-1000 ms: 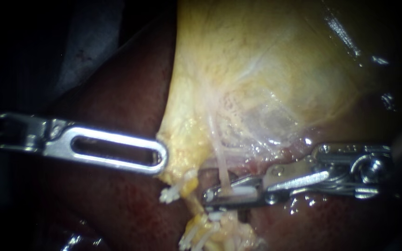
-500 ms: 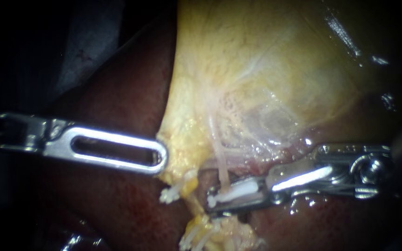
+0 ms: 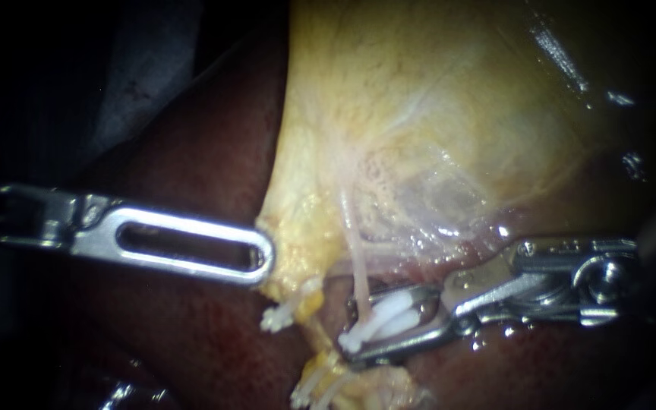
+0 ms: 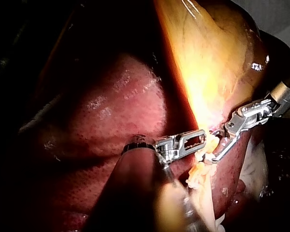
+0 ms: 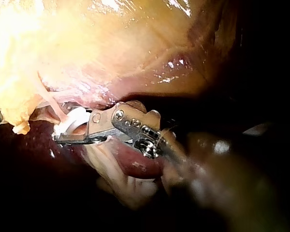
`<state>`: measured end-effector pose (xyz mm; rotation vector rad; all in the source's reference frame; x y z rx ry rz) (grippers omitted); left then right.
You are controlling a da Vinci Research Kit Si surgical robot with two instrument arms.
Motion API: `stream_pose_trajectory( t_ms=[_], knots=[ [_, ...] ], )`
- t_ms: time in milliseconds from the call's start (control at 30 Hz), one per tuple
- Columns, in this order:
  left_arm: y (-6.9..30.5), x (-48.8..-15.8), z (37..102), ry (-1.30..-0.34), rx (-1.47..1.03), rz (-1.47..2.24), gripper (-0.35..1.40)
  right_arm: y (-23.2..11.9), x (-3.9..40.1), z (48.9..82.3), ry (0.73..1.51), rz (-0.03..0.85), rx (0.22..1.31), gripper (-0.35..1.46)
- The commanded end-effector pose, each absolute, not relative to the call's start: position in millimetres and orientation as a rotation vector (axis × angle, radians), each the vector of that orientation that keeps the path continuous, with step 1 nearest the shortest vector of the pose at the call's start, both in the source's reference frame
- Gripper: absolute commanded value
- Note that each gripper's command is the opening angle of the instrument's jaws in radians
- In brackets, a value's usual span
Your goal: Going back second clip right tube
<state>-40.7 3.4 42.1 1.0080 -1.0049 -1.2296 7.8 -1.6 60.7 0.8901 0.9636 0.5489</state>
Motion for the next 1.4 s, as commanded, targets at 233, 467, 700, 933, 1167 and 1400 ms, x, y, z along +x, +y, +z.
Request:
stream_pose_trajectory(
  t_ms=[233,467,700,933,1167,1400],
  knots=[
    [3.4,-40.8,42.1,-1.005,1.007,-1.231,-0.35,-1.9,8.6,61.1,0.980,0.511,0.861,0.48],
    [3.4,-40.8,42.1,-1.005,1.007,-1.231,-0.35,-1.8,8.4,61.2,0.999,0.465,0.832,0.48],
    [3.4,-40.8,42.1,-1.005,1.007,-1.230,-0.35,-0.3,5.9,59.6,1.003,0.483,0.827,0.46],
    [3.4,-40.8,42.3,-1.005,1.006,-1.230,-0.35,1.7,2.4,56.3,1.008,0.511,0.822,0.46],
    [3.5,-40.7,42.6,-1.005,1.006,-1.229,-0.35,4.4,-0.7,52.4,1.076,0.557,0.790,0.52],
    [3.6,-40.7,42.8,-1.005,1.006,-1.228,-0.35,8.3,-1.7,49.6,1.127,0.516,0.653,0.60]
  ],
)
